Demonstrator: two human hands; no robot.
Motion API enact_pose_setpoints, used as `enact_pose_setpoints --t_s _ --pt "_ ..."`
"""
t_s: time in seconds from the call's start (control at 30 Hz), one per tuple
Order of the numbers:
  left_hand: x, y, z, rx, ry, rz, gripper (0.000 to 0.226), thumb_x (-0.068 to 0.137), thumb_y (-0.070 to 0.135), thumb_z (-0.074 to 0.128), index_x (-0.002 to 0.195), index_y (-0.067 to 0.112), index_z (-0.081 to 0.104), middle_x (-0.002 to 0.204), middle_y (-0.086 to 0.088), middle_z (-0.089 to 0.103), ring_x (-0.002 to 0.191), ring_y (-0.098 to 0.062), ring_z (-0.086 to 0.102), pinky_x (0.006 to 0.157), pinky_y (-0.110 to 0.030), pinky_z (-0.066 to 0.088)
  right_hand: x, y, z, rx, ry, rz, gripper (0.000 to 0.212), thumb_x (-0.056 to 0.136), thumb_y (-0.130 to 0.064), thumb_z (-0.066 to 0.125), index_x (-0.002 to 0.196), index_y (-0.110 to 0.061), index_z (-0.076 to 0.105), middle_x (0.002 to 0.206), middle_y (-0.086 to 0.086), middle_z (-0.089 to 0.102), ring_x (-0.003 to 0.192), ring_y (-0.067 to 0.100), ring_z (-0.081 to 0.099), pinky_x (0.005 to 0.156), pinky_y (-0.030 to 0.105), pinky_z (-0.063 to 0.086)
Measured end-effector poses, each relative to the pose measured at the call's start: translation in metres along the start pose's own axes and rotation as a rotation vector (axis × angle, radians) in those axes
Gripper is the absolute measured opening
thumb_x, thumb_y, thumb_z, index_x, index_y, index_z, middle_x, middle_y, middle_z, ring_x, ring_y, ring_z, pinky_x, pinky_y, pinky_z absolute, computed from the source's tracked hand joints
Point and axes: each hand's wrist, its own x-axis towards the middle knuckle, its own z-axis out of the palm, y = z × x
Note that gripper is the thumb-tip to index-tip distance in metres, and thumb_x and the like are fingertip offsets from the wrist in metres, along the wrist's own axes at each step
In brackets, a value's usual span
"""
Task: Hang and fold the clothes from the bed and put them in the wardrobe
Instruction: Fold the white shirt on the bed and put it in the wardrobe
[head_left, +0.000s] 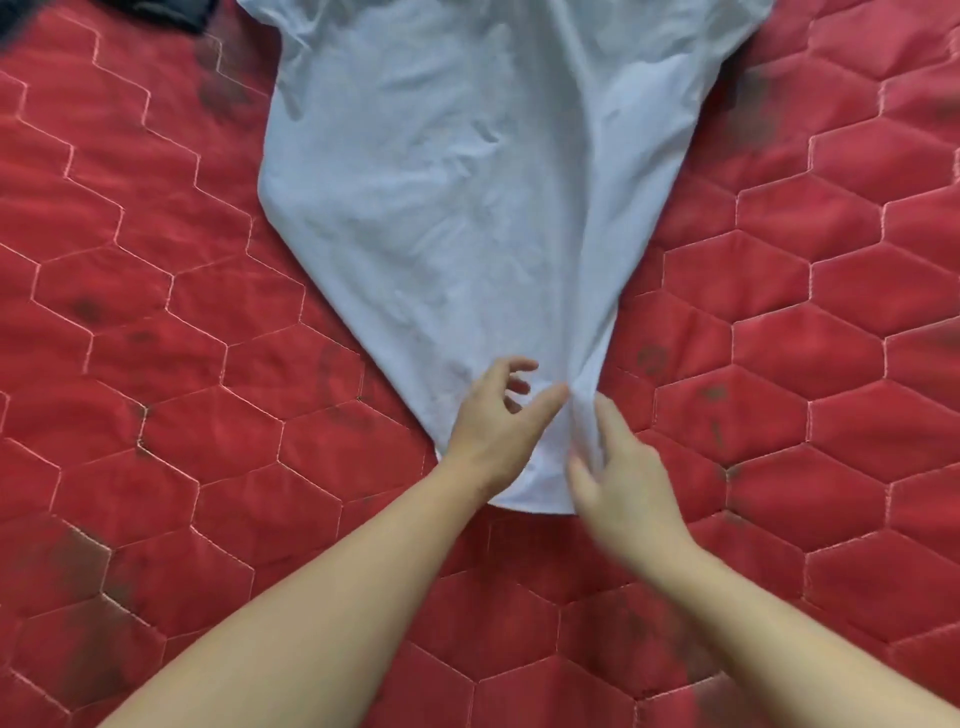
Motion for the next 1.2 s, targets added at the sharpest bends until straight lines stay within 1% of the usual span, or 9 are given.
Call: enact_pose_setpoints --t_s 0.1,0.23,0.37,0.5,0.63,0.73,0.87,1.03,1.2 --pt "0.007 0.011 0.02 0.154 -0.004 -0.025 0.084 0.066 0.057 0.073 0.135 0.022 0.042 0.132 -0.001 0.049 0.119 -0.017 0.052 0.102 -0.035 0.044 -0.04 0.0 0.022 -0.115 -0.17 -0.13 0.063 0.084 -0.015 0.053 0.143 -0.029 0.035 0.102 0.011 0.07 0.092 0.041 0.062 0.069 0.044 0.045" --pt "-0.005 -0.011 0.029 0.564 0.055 -0.018 0.057 0.08 0.014 0.056 0.134 0.015 0.036 0.123 -0.015 0.057 0.109 -0.039 0.055 0.086 -0.037 0.045 -0.08 0.003 0.03 0.122 -0.449 -0.026 0.046 0.08 -0.026 0.052 0.122 -0.043 0.056 0.092 -0.006 0.072 0.085 0.013 0.067 0.073 0.032 0.05" --pt "-0.037 -0.04 0.02 0.672 -0.117 0.034 0.048 0.083 0.016 0.052 0.13 0.021 0.044 0.118 -0.013 0.063 0.104 -0.035 0.058 0.075 -0.029 0.039 -0.053 0.022 0.009 0.624 -0.119 0.431 0.015 0.088 -0.02 0.065 0.075 -0.016 0.071 0.069 -0.002 0.068 0.059 0.004 0.06 0.053 0.018 0.045" --pt "-0.066 -0.038 0.015 0.538 -0.273 0.074 0.056 0.072 0.024 0.046 0.128 0.035 0.051 0.112 0.0 0.069 0.1 -0.024 0.062 0.077 -0.026 0.046 -0.006 0.028 -0.013 0.833 -0.191 0.64 0.028 0.087 -0.052 0.06 0.097 -0.026 0.065 0.096 -0.003 0.073 0.088 0.016 0.071 0.072 0.032 0.055" --pt "-0.082 -0.024 0.009 0.474 -0.534 0.014 0.013 0.07 0.037 0.053 0.083 0.04 0.057 0.076 0.022 0.061 0.079 -0.008 0.059 0.07 -0.022 0.044 0.022 0.024 -0.024 1.104 -0.114 0.653 0.034 0.087 -0.025 0.069 0.117 -0.009 0.064 0.1 0.01 0.074 0.087 0.023 0.073 0.076 0.036 0.057" --pt "-0.079 -0.004 0.0 0.294 -0.543 -0.082 0.03 0.072 0.065 0.061 0.065 0.036 0.057 0.061 0.022 0.049 0.061 0.001 0.048 0.063 -0.017 0.038 0.016 0.022 -0.027 0.78 0.064 0.533 0.035 0.086 -0.005 0.062 0.121 -0.007 0.06 0.098 0.005 0.071 0.089 0.021 0.069 0.08 0.035 0.056" --pt "-0.063 0.018 0.017 0.164 0.206 0.082 0.037 0.076 0.063 0.064 0.081 0.027 0.058 0.076 0.011 0.058 0.073 -0.009 0.055 0.068 -0.025 0.043 -0.039 0.014 -0.028 0.246 -0.033 0.149 0.036 0.086 -0.023 0.052 0.12 -0.014 0.058 0.104 0.004 0.07 0.096 0.024 0.065 0.087 0.041 0.051" --pt "-0.057 0.026 0.056 0.555 -0.031 0.026 0.122 0.053 0.078 0.067 0.151 0.03 0.015 0.149 0.003 0.025 0.137 -0.02 0.034 0.11 -0.038 0.034 -0.096 0.019 -0.004 -0.24 -0.515 -0.095 0.043 0.09 -0.035 0.049 0.13 -0.021 0.043 0.112 0.012 0.068 0.105 0.036 0.063 0.083 0.037 0.049" --pt "-0.062 -0.02 0.052 1.127 -0.158 -0.02 0.073 0.086 0.027 0.057 0.148 0.03 0.018 0.131 -0.006 0.052 0.116 -0.031 0.057 0.087 -0.042 0.047 -0.101 0.041 -0.02 0.011 -0.516 -0.078 0.034 0.078 -0.058 0.059 0.083 -0.025 0.06 0.068 -0.014 0.06 0.067 0.002 0.058 0.067 0.026 0.046"
